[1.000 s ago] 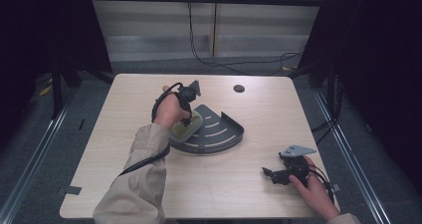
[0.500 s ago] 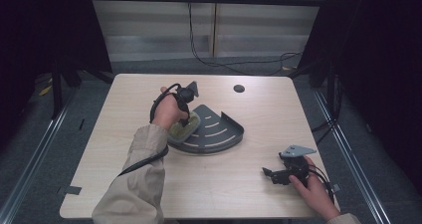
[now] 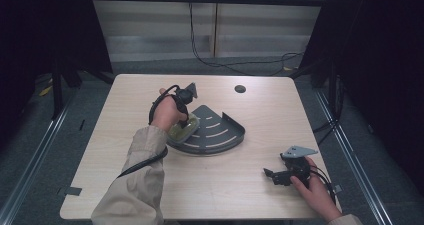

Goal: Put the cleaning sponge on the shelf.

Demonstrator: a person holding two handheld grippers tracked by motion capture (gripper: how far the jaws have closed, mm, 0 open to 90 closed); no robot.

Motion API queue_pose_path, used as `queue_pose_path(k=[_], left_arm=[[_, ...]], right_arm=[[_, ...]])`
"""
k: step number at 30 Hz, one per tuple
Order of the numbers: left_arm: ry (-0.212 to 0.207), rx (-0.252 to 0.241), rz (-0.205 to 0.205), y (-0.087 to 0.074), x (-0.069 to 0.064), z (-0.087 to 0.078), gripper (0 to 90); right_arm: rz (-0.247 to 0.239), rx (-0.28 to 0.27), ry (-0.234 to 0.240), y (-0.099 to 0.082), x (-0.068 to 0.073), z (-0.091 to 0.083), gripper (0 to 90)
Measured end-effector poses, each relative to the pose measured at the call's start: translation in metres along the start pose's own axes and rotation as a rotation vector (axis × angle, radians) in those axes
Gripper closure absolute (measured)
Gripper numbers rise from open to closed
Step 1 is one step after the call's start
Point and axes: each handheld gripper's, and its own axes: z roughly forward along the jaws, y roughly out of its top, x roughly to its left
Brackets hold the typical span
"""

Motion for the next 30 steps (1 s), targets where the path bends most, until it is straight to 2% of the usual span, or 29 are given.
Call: queue_pose_path(k=[30], left_arm=[[0.015, -0.013, -0.017, -0.0037, 0.0046, 0.0041, 69.8]], right_arm=[[-0.002, -0.001, 0.000, -0.0002, 0.0000, -0.0001, 10.6]])
